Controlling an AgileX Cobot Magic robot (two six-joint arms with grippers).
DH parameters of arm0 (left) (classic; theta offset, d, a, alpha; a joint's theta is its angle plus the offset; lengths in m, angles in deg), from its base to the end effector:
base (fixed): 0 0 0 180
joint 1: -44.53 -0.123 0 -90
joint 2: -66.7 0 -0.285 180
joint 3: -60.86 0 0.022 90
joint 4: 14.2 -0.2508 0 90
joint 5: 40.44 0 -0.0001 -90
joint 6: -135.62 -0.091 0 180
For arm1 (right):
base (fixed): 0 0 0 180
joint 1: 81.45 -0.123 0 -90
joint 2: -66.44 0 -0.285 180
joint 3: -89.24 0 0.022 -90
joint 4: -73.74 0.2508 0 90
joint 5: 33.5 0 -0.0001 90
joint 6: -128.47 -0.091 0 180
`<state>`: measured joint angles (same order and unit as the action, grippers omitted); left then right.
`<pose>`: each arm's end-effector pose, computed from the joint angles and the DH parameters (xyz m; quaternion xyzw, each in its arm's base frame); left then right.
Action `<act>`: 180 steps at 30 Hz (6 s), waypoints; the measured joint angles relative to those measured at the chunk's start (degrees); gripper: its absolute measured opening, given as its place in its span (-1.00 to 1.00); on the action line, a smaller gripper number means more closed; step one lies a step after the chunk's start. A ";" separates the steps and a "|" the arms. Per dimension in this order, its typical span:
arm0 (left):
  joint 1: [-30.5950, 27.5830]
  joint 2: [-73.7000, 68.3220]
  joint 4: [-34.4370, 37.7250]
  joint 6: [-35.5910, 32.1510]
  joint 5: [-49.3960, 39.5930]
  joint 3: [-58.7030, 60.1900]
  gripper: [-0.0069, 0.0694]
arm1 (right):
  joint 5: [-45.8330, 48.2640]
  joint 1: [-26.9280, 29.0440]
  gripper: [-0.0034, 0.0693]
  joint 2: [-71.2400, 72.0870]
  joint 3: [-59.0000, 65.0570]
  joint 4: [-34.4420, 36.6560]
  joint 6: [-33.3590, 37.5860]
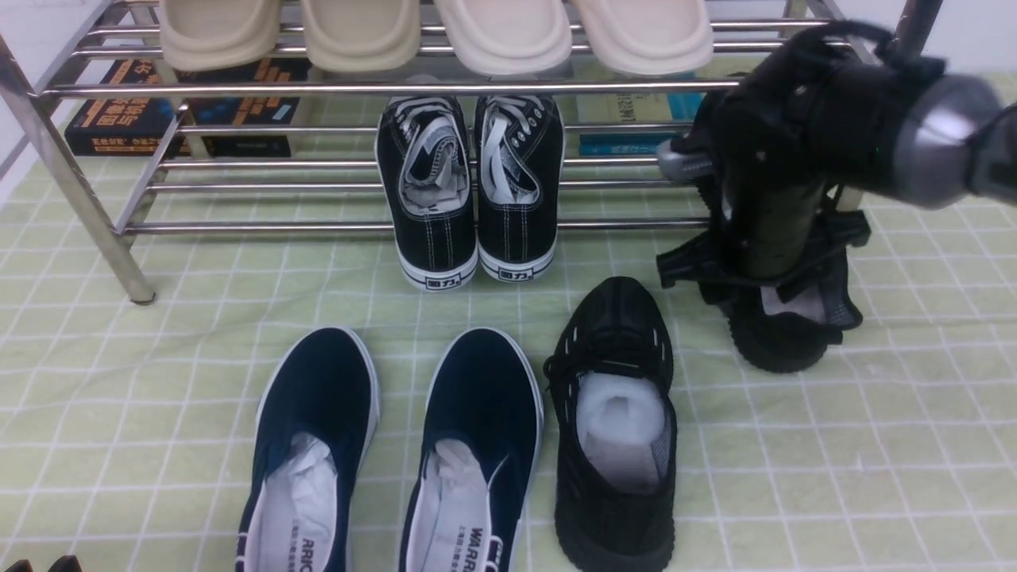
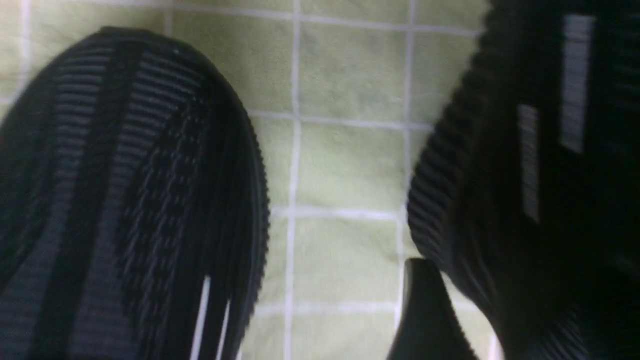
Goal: Take the shoes off the shelf with your hand from the green coffee tablecloth.
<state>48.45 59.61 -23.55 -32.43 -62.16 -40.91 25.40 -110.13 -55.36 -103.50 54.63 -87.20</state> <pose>0.0525 0.0019 0.1743 -0.0133 0.8024 -0.0132 0.5965 0.3761 0.1766 0.2192 -0.0104 0.9832 -0.0722 0.1676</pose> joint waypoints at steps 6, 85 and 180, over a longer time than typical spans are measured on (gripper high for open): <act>0.00 0.00 0.00 0.00 0.00 0.00 -0.19 | -1.24 0.00 0.00 -3.84 0.08 -2.37 -1.33; 0.00 0.00 0.00 0.00 -0.05 0.00 -0.19 | 10.01 -0.06 0.18 17.00 10.47 29.94 21.07; 0.00 0.00 0.00 0.00 -0.05 0.00 -0.19 | -36.49 29.58 -0.84 114.54 90.74 22.95 37.00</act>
<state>48.45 59.61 -23.55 -32.43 -62.21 -40.91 -11.09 -80.55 59.18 -12.75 77.58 -50.21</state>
